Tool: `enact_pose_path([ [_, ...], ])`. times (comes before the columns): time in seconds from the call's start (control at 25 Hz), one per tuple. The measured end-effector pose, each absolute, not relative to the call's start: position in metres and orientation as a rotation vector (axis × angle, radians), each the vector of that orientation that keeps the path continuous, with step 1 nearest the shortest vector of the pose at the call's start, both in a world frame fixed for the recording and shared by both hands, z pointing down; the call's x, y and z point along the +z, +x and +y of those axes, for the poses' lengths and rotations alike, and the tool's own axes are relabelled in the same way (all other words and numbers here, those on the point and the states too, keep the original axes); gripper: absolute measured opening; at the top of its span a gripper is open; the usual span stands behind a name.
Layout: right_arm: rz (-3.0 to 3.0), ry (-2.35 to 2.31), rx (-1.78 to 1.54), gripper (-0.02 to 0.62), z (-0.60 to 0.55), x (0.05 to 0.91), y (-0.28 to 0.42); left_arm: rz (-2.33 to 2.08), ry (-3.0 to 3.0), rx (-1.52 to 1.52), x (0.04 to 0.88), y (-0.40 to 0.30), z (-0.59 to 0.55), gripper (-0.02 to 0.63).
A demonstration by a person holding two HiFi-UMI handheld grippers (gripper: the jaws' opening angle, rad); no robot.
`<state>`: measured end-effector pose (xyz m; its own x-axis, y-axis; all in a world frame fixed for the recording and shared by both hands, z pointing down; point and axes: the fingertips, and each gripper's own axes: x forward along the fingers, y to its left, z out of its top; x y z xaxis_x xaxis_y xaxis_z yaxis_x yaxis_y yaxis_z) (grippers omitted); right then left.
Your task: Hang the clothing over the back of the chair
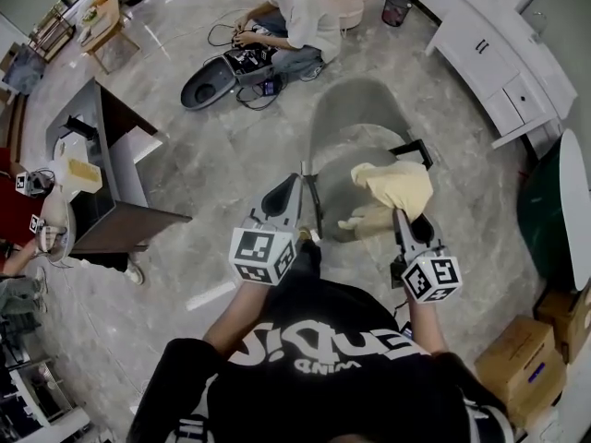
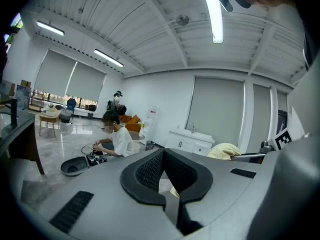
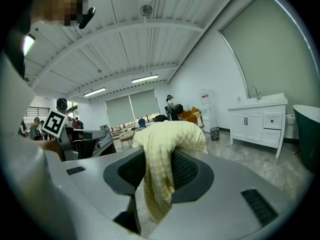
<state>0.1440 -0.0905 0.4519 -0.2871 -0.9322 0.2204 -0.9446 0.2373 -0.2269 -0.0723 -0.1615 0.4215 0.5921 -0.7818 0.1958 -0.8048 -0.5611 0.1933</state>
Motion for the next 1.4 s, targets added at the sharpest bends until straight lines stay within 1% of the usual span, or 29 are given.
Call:
enact_pose_path([
  [0.48,-2.394,1.946,0.475,0.127,-0.171,0.440,0.142,-1.217,2.604,0.139,0.412,-0.069,-0.251,0.015],
  [0.84,-2.438,1.886,0.483,0.127,-0.209,0.428,0.155,-1.237,2.597,0.128,0.403,-0.045,-0.279,0.015],
  [1.4,-2.499,1.799,0.448,0.127,-0.276,0.413,0.172,-1.270,2.570,0.131,0.413,-0.016,-0.312,0.015],
])
